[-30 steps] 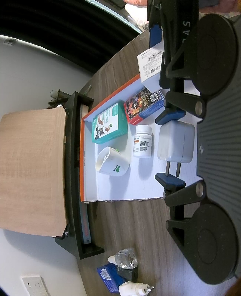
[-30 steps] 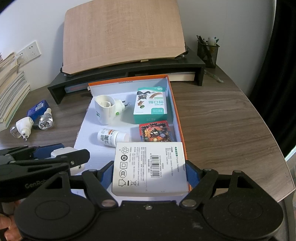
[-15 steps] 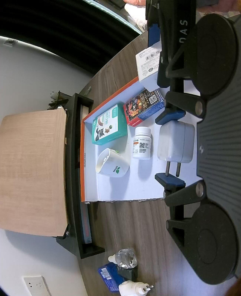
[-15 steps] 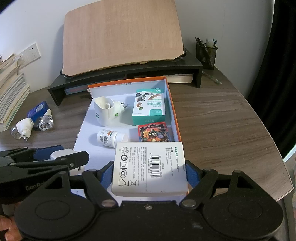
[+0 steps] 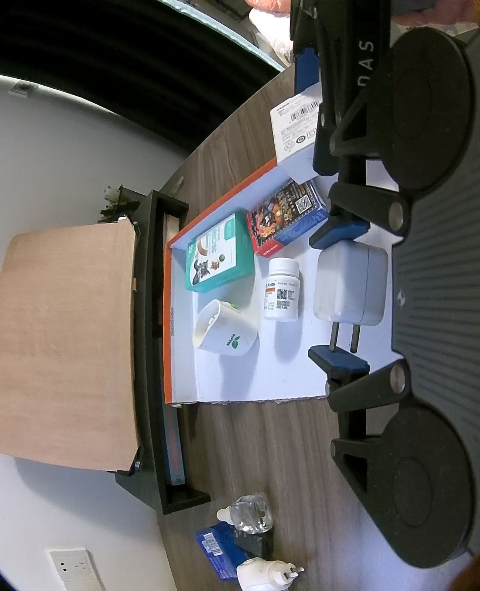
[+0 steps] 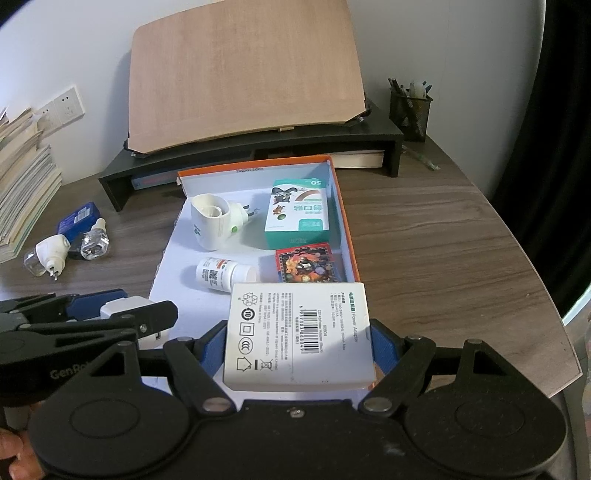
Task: Organize rigid objects
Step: 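Hold the charger cube and white small box above the white box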
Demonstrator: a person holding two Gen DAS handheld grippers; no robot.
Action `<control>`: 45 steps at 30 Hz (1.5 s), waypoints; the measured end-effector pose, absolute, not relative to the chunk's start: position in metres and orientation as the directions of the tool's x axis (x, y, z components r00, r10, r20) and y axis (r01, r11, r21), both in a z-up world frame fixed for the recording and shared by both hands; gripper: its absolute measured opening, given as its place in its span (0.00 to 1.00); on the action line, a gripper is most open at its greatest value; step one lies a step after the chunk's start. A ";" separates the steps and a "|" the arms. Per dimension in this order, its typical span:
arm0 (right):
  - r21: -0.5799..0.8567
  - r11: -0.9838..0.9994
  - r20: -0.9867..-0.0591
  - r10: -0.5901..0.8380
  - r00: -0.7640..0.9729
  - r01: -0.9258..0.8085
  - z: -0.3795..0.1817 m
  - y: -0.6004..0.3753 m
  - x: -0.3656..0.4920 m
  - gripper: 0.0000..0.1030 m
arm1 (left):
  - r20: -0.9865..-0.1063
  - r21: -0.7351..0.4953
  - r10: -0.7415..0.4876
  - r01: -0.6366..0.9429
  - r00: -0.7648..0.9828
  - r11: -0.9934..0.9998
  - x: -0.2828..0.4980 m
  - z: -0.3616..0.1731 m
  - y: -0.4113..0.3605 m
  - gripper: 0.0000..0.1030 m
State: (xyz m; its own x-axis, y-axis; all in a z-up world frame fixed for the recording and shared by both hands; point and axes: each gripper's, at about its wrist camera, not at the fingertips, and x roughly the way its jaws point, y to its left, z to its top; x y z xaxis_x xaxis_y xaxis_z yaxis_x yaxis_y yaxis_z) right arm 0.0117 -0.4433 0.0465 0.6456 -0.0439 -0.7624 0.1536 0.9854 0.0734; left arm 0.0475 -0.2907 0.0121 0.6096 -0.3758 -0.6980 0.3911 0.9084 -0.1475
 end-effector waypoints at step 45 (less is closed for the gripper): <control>0.071 0.985 -0.761 -0.049 0.646 0.158 0.048 -0.447 0.007 0.90 | -0.697 -0.151 -0.381 0.395 0.608 0.906 0.039 0.011 -0.293 0.57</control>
State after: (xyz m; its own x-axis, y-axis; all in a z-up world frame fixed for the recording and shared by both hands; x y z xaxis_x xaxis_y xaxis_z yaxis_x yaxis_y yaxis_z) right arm 0.0073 -0.4467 0.0478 0.6464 -0.0490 -0.7614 0.1582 0.9849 0.0710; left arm 0.0392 -0.2931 0.0112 0.6077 -0.3806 -0.6970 0.3945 0.9064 -0.1509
